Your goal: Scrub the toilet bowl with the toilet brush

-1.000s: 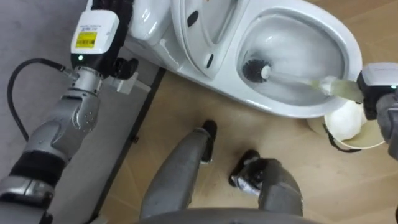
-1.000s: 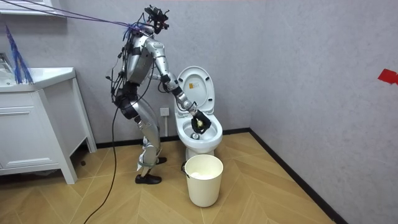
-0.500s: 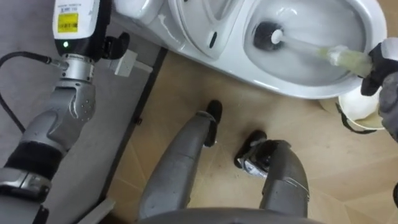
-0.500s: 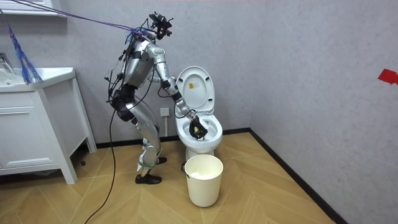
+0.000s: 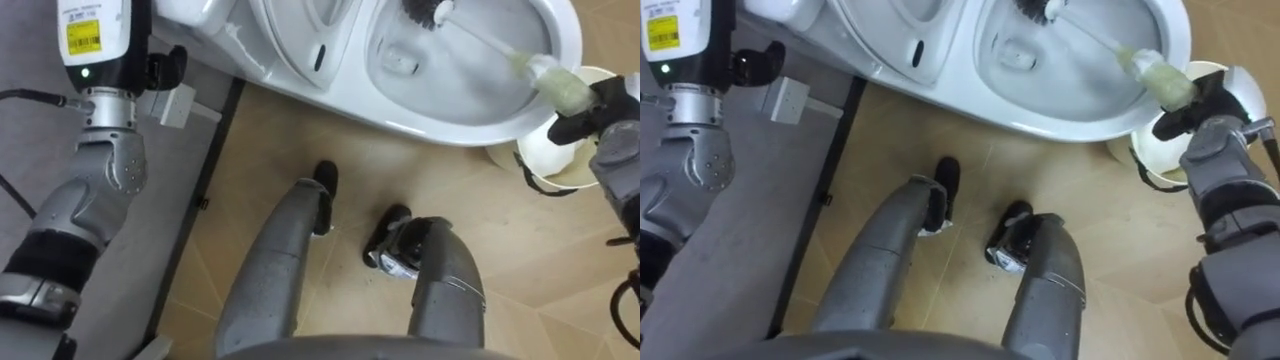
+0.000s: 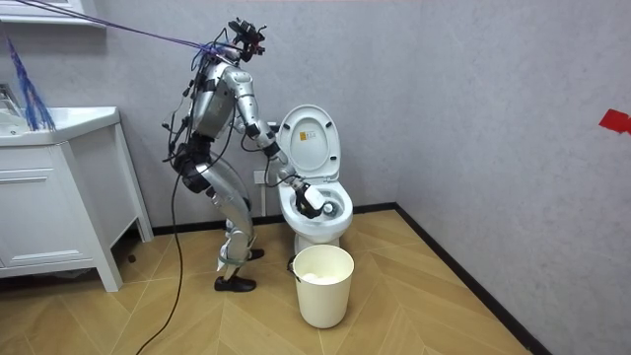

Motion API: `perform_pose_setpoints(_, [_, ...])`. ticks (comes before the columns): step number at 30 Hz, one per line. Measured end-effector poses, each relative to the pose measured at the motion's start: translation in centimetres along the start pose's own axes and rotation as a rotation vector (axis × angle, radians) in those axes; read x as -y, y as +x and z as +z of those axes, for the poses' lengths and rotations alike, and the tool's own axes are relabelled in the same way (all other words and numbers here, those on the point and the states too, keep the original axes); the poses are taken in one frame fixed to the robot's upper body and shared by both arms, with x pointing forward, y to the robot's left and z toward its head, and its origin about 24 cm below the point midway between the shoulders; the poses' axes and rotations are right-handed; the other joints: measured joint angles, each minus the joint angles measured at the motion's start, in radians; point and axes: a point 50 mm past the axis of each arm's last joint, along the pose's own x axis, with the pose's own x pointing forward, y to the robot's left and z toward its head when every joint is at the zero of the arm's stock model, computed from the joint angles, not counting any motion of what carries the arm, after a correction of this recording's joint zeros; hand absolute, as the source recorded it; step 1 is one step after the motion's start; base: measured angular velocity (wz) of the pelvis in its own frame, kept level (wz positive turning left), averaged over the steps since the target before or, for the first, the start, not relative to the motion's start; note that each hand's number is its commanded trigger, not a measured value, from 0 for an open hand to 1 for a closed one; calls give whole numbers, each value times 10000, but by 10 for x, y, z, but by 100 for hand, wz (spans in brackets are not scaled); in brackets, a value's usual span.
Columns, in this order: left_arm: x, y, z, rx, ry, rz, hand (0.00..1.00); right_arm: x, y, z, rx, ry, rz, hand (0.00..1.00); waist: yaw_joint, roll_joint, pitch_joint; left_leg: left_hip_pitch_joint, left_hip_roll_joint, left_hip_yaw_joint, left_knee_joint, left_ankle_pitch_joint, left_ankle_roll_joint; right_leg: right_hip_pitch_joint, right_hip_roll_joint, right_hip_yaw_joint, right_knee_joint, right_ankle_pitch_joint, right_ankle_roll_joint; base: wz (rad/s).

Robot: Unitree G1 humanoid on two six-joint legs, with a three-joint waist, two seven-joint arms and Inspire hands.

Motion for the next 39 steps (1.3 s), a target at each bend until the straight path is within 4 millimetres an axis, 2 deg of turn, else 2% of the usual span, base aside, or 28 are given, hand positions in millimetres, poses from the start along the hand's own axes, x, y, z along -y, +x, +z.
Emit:
perform_pose_setpoints(4, [3, -5, -3, -226, 195, -227, 0, -8, -2, 1, 76, -259, 191, 100, 7, 43, -22, 96, -3, -7, -9, 4, 14, 103, 3, -11, -34, 19, 17, 0])
perform_pose_setpoints(7, [6, -7, -4, -402, 254, -455, 0, -10, -2, 6, 573, -1516, 166, 100, 40, 98, -41, 241, 38, -25, -32, 9, 15, 257, 103, 9, -134, 45, 32, -2])
perform_pose_setpoints(11, [10, -16, -8, -565, 471, -979, 0, -14, -6, 10, 1391, -3703, 91, 100, 250, 449, -56, 518, 236, -46, -154, -22, -11, 611, 352, -33, -590, 213, 46, -11])
perform_pose_setpoints(13, [11, -16, -8, -643, 462, -1053, 0, -15, -9, 6, 1650, -5238, 222, 100, 316, 620, -99, 591, 205, -23, -301, -8, -20, 641, 335, -18, -675, 263, 40, -7])
perform_pose_setpoints(15, [11, -16, -8, -651, 474, -1053, 0, -18, -10, 1, 1596, -5971, 409, 100, 373, 668, -116, 635, 214, -7, -317, -9, -25, 682, 344, -12, -698, 257, 36, 0])
perform_pose_setpoints(21, [12, -15, -6, -499, 391, -1205, 0, -11, -8, 1, 1814, -7773, 245, 100, 584, 786, -90, 618, 232, -62, -333, -51, -90, 713, 394, -83, -777, 219, 4, 2])
perform_pose_setpoints(31, [15, -17, -5, -688, -440, -1296, 0, -12, -16, 0, 2314, -8945, 171, 100, 533, 817, -85, 641, 255, -72, -399, -124, -174, 742, 471, -67, -919, 145, 0, 1])
perform_pose_setpoints(35, [15, -17, -6, -829, -594, -1261, 0, -14, -18, -1, 2308, -8954, 260, 100, 547, 818, -85, 640, 324, -51, -392, -155, -221, 744, 550, -35, -968, 136, -34, -4])
perform_pose_setpoints(37, [15, -17, -6, -935, -763, -1233, 0, -14, -17, -1, 2229, -8922, 333, 100, 568, 874, -92, 645, 358, -65, -420, -158, -231, 833, 577, -166, -1062, 150, -62, 2])
perform_pose_setpoints(39, [15, -17, -4, -839, -881, -1273, 0, -12, -14, -3, 1862, -8133, 570, 100, 594, 873, -92, 636, 345, -92, -462, -161, -237, 850, 553, -224, -1037, 128, -81, 10])
